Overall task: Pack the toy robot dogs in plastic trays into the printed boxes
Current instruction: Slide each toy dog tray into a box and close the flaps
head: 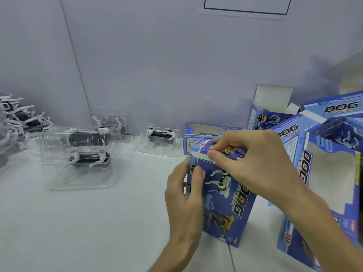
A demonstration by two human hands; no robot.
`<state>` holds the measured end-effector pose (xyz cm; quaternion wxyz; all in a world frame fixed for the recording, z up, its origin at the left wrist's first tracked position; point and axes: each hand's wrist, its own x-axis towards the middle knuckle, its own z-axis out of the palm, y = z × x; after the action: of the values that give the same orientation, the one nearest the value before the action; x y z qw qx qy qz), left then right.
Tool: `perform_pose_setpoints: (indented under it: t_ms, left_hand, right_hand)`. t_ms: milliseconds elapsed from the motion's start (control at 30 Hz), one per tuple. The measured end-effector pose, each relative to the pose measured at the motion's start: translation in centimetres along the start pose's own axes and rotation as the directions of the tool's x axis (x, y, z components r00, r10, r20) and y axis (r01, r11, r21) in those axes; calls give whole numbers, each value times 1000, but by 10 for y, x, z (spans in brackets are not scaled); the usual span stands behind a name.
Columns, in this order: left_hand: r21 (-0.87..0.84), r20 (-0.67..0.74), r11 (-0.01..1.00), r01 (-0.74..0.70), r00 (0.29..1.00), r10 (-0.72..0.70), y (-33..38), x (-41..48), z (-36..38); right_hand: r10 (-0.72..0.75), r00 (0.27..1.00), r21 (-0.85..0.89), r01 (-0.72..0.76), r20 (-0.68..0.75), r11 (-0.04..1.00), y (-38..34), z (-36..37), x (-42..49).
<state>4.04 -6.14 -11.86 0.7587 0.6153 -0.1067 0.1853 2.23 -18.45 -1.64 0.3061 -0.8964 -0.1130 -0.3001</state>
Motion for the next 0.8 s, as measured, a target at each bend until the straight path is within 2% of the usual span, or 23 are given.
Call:
perform_pose_setpoints:
  t_ms: [433, 533, 600, 633, 733, 800]
  left_hand:
    - [-5, -22, 999, 42, 999, -42, 3, -1, -1]
    - [61, -3, 998, -18, 1000, 18, 4, 0, -2]
    - [32, 62, 998, -56, 997, 54, 8, 2, -1]
    - [-41, 106, 999, -30, 994, 35, 11, 5, -1]
    - [-256, 204, 950, 177, 971, -126, 18, 16, -3]
    - [-289, 227, 930, 229, 960, -166, 20, 20, -5]
  right_hand:
    - [-124, 992, -29, 125, 10, 992, 3, -3, 5]
    - [-132, 991, -52, 131, -6, 990, 7, -3, 6]
    - [-147, 989, -55, 147, 3, 988, 7, -3, 6]
    - [-157, 987, -63, 158, 19, 985, 6, -2, 5]
    - [-190, 981, -97, 194, 49, 976, 3, -1, 4]
    - [-206, 978, -94, 208, 32, 974, 5, -1, 4]
